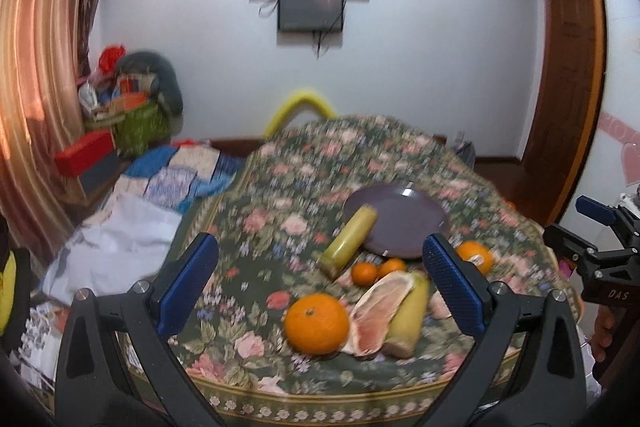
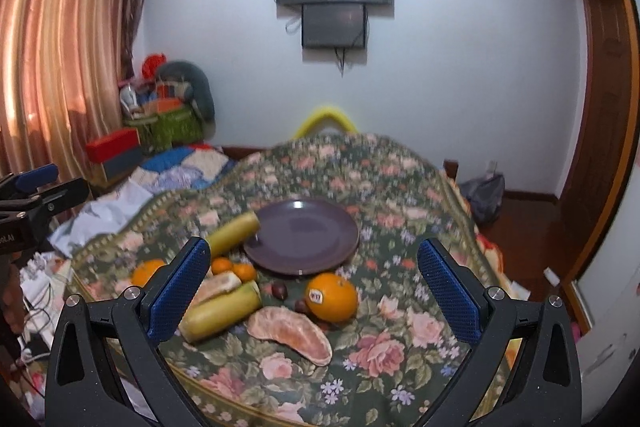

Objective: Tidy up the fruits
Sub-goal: 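Grasp the large orange with the left tool while the right tool grasps a pomelo segment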

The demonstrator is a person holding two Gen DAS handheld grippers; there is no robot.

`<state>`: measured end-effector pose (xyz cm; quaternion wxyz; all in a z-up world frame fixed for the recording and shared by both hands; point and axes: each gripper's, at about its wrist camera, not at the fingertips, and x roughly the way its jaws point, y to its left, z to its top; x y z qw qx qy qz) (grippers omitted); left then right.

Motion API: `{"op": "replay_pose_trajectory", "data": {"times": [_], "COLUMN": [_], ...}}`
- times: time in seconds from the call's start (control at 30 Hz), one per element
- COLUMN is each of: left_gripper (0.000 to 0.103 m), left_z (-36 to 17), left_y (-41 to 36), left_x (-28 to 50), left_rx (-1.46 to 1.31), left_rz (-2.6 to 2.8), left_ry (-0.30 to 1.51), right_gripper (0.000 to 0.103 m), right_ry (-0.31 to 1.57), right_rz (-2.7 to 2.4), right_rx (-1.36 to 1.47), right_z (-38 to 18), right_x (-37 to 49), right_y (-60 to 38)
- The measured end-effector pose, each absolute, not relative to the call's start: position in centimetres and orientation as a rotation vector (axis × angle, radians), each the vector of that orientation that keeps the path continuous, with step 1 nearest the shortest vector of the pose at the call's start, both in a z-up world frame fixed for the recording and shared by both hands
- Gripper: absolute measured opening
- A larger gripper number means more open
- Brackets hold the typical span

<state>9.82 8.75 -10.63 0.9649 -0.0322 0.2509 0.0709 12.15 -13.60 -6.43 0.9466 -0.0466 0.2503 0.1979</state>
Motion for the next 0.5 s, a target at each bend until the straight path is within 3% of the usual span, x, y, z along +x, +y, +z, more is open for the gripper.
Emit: {"op": "replay_pose_trajectory", "data": {"times": [0.5], "left_gripper": [0.085], "left_z": [-19.3], "left_y": [10.9], "left_x": [14.2], "left_rx": [-0.105], "left_rz": [0.115], "left_ry": [0.751], "right_gripper": [0.103], "right_ry": [0.768], "right_rz": [0.44], "right_rx": [-0.156], "right_z": [-14.8], "right_x": [16.7], "right_y": [-11.9]}}
